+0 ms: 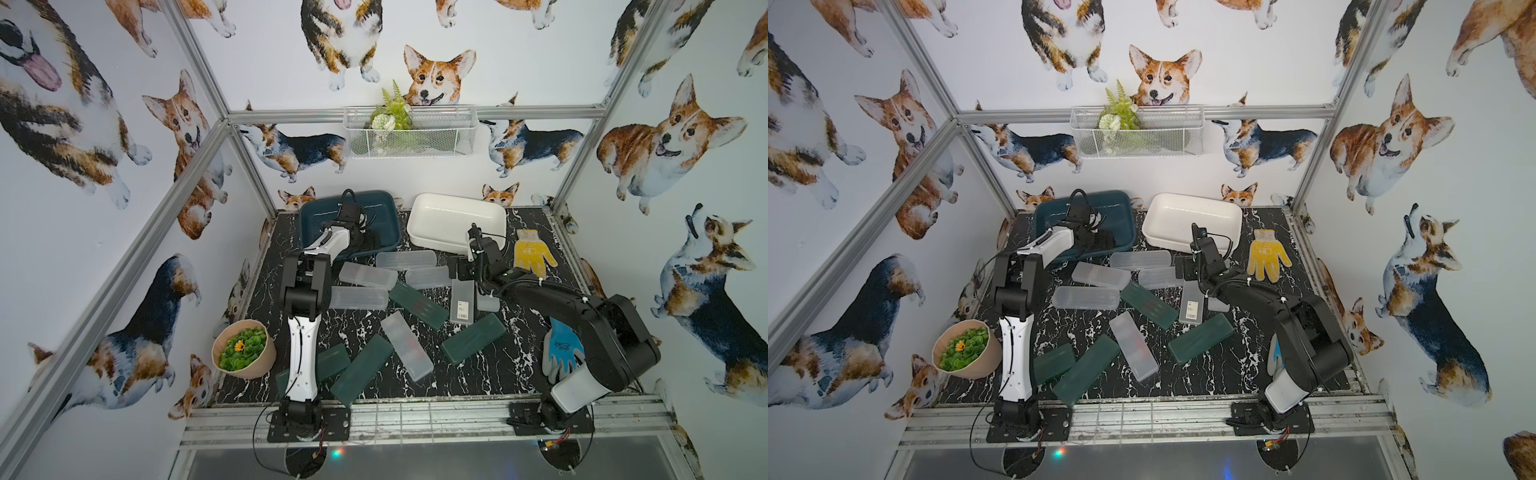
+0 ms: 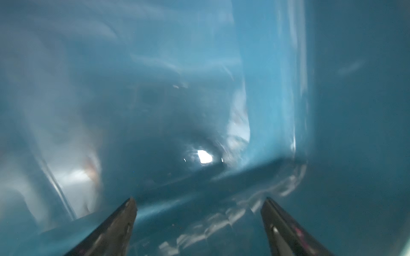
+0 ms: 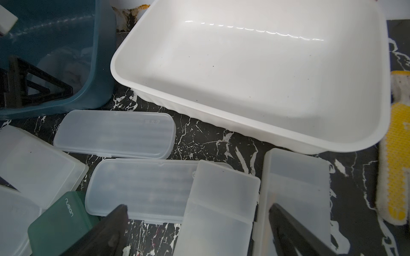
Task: Place the pencil cases by color into the storage box
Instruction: Move the storage box to the center of the board.
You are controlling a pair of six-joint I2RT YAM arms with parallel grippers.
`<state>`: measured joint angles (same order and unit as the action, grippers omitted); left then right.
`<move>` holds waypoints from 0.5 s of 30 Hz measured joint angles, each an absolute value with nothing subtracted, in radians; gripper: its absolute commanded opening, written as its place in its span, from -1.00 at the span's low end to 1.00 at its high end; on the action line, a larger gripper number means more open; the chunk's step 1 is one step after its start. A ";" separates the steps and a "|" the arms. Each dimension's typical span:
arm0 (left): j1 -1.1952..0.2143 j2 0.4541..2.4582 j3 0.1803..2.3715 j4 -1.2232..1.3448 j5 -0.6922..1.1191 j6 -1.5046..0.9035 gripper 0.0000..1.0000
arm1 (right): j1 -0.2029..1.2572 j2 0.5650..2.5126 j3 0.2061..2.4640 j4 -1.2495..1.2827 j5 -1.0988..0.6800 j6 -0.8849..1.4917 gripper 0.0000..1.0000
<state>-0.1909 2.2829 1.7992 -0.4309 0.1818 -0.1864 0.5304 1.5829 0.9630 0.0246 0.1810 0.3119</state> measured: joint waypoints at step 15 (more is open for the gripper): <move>-0.197 2.114 1.712 -0.433 0.175 -0.176 0.84 | 0.530 1.568 0.975 -0.098 0.237 0.364 0.99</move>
<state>-0.1967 2.1139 1.7119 -0.4332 0.1745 -0.1764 0.5304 1.5681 0.9749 -0.0982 0.2371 0.3637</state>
